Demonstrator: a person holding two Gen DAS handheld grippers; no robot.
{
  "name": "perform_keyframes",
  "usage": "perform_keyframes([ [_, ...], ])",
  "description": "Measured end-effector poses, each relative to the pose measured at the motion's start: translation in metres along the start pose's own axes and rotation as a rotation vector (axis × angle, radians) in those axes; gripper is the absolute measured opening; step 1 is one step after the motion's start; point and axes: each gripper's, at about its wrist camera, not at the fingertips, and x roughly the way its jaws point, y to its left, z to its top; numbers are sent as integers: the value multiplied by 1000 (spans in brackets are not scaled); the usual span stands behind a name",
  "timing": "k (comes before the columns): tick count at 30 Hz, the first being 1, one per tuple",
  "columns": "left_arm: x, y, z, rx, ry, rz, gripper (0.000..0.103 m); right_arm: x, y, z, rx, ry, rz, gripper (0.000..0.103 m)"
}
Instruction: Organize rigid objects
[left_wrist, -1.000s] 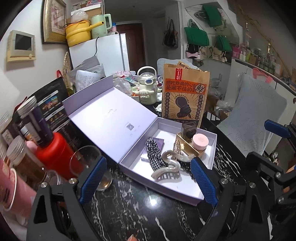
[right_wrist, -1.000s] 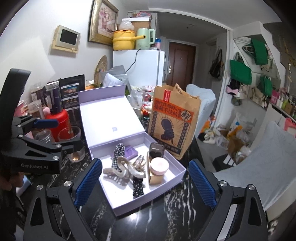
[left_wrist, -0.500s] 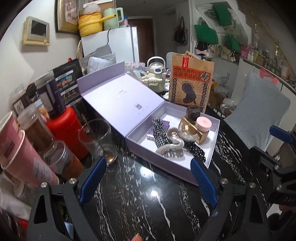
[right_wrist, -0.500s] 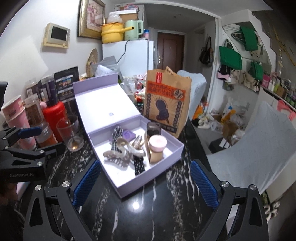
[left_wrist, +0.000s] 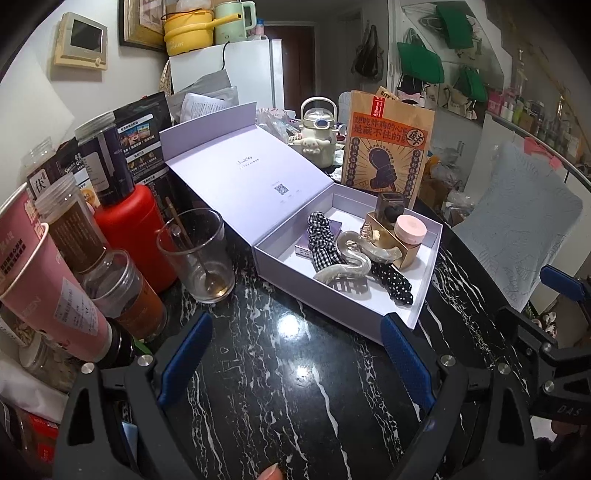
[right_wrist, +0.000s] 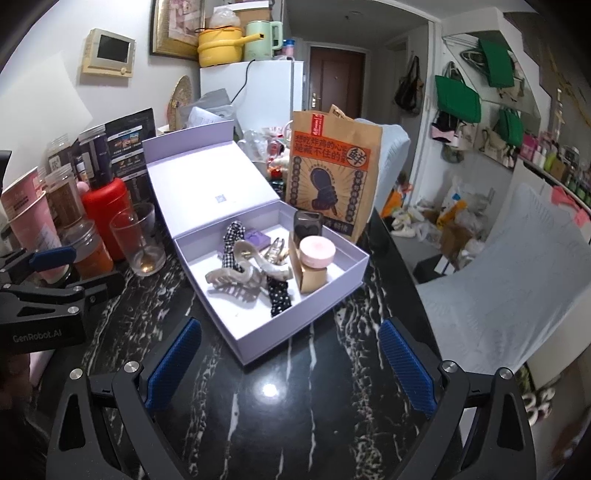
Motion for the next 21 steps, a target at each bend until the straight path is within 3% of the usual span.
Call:
perform_keyframes([
  [21,-3,-8,2,32,0,-12,93,3,-3,3,1,4,-7,99],
])
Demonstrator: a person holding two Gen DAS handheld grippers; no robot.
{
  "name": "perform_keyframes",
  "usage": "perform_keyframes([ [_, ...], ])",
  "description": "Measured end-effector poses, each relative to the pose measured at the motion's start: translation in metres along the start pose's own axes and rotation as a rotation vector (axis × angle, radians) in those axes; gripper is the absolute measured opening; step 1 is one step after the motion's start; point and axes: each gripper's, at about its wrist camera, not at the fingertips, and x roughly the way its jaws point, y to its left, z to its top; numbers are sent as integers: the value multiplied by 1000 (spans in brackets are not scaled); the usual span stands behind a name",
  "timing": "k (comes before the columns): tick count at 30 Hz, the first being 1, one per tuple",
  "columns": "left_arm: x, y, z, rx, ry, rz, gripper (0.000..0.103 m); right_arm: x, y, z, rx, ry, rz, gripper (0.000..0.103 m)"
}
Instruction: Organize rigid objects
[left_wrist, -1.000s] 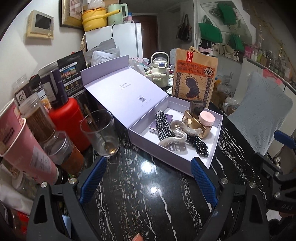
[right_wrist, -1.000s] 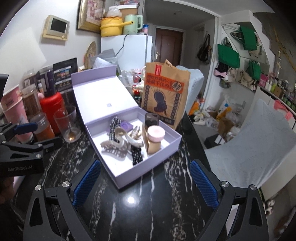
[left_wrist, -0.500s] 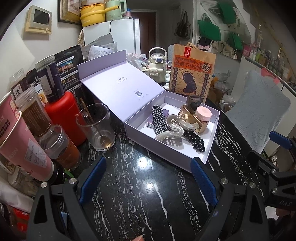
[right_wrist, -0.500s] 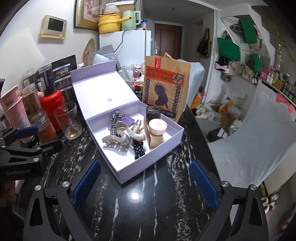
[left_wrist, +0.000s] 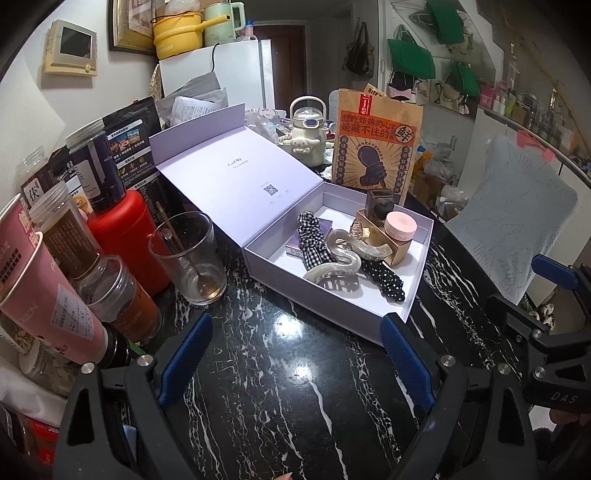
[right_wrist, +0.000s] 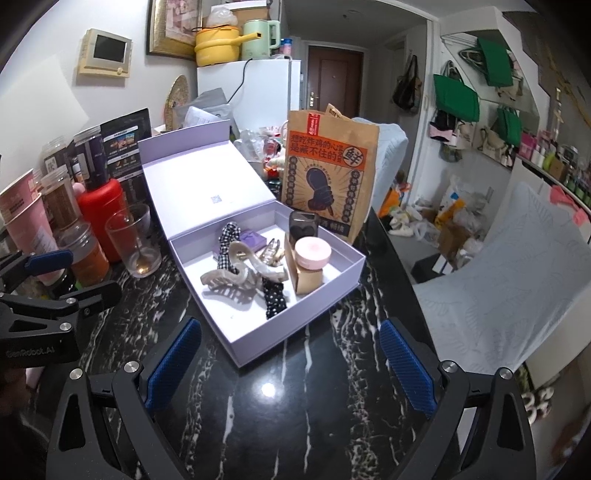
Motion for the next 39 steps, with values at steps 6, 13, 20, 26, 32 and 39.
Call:
perform_keyframes([
  [6,0,0,0,0,-1,-5,93,0,-1,0,1,2,-1,99],
  [13,-1,-1,-1,13,4,-11,93,2,-2,-1,3,5,-5,99],
  [20,-3,-2,-1,20,-2,-9,93,3,-3,-2,8,13,-8,99],
  [26,-2,-4,-1,23,5,-11,93,3,-4,-2,11,12,-12,99],
  [32,-2,-5,-1,28,8,-10,93,5,-5,-2,13,21,-14,99],
  [39,-2,-5,-1,31,12,-19,93,6,-6,-3,19,26,-16,99],
])
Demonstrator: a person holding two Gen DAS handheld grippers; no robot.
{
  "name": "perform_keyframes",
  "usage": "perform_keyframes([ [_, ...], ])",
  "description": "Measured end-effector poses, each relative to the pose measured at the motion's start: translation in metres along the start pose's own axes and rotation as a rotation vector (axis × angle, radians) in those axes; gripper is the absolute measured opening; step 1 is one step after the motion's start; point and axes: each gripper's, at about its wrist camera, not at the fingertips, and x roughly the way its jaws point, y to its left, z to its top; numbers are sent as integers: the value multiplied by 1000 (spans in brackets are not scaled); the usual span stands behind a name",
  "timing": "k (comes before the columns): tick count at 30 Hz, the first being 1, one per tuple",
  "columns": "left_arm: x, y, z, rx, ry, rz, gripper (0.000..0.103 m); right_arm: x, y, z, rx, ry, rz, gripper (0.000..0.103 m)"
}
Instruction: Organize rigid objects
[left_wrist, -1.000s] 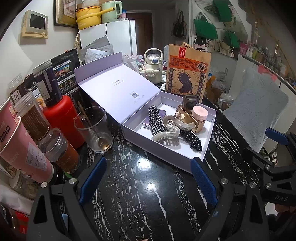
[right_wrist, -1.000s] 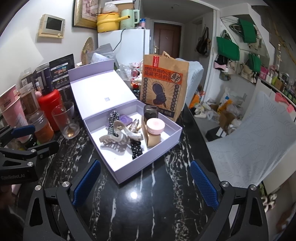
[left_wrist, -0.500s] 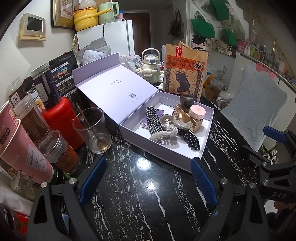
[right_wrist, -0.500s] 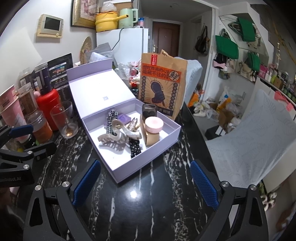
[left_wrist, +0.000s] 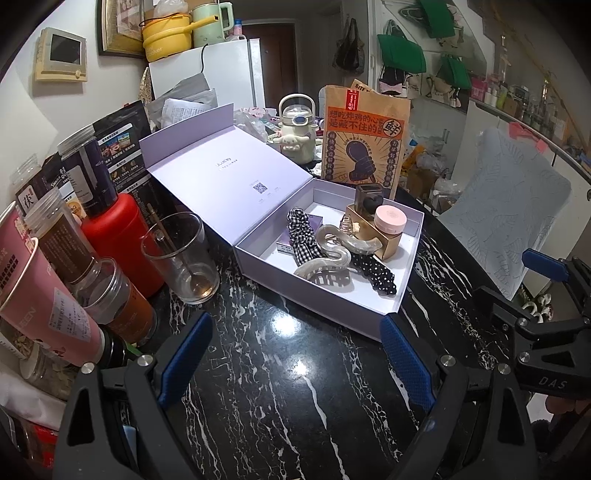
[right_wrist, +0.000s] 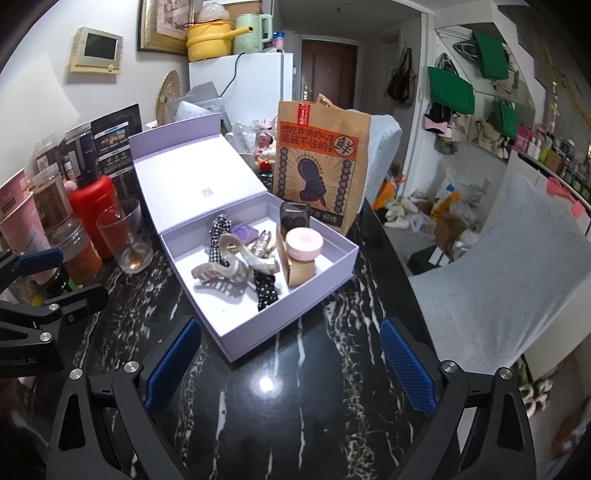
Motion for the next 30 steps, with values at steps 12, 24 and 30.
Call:
perform_keyframes([
  [12,0,-2,-1,2,8,2,93,0,-1,-1,1,5,-1,99],
  [24,2,-2,-1,7,11,3,93,3,-2,-2,9,12,-2,99],
  [30,9,-3,-1,10,22,4,93,5,-4,-3,16,19,-6,99],
])
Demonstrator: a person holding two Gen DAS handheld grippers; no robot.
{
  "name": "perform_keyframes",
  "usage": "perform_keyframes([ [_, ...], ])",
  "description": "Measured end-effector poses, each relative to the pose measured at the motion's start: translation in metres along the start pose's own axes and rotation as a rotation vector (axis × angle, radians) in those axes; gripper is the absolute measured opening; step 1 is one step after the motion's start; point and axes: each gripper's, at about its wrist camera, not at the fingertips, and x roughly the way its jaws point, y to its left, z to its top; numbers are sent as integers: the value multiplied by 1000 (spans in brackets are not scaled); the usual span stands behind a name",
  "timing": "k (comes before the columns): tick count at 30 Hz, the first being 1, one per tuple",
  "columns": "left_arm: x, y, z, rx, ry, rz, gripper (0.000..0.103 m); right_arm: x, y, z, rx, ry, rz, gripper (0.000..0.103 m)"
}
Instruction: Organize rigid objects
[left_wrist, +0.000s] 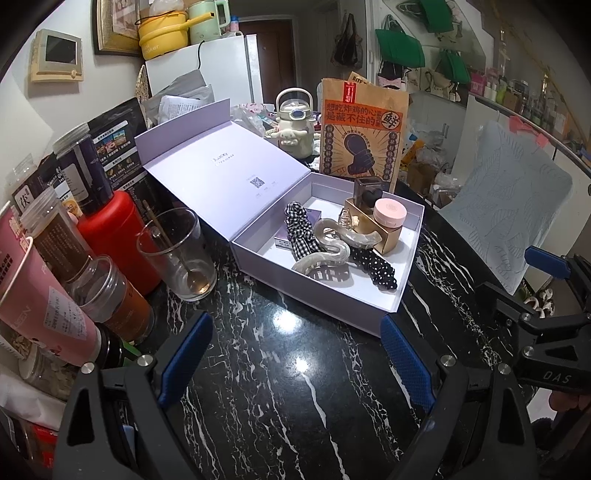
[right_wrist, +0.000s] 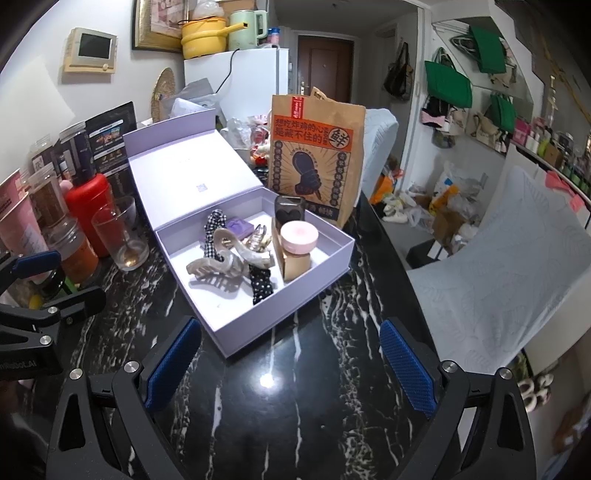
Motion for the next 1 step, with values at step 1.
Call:
perform_keyframes([
  [1,3,1,-1,-4,5,9,93,1,-1,0,2,1,-1,99],
])
